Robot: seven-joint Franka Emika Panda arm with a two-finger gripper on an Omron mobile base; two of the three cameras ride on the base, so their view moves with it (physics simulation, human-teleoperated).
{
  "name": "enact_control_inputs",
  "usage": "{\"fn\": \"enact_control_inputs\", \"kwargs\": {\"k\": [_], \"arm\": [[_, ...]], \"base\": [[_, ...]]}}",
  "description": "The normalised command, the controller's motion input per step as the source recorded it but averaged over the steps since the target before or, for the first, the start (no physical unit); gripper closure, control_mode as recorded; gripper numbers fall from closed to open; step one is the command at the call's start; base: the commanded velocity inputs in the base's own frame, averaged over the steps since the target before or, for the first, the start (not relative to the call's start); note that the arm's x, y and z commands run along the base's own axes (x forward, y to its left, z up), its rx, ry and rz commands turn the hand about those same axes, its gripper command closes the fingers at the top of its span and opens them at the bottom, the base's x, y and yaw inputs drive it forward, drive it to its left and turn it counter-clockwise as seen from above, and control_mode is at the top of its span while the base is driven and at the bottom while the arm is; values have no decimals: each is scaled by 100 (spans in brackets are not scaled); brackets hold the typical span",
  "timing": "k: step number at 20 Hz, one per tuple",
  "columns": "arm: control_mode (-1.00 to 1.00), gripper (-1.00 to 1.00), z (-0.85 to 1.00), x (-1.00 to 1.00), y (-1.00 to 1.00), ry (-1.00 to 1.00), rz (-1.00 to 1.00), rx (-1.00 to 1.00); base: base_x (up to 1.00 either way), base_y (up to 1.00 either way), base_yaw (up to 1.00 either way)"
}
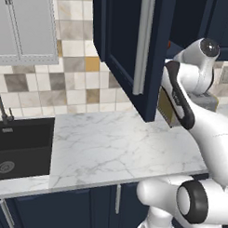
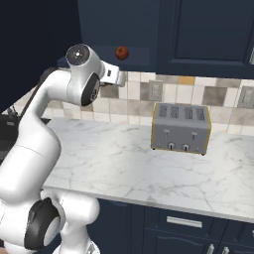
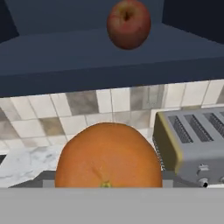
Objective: Pick the apple, tangerine from the counter and place them in the cabinet. Then close the cabinet.
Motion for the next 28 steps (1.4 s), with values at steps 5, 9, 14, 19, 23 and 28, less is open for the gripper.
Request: {"fn": "enact_control_inputs", "kwargs": {"k": [5,9,14,19,23,28], "arm": [[-100,100,43,65,17,-14,6,0],[-100,100,11,93,20,-4,6,0],[-100,100,26,81,14,-6,3,0],[-100,100,16,84,11,0,0,0],[-100,100,0,95,24,2,0,0],[-100,100,-1,97,18,7,0,0]], "base": [[0,0,0],[0,0,0],[0,0,0],[0,0,0],[0,0,0],[0,0,0]]}}
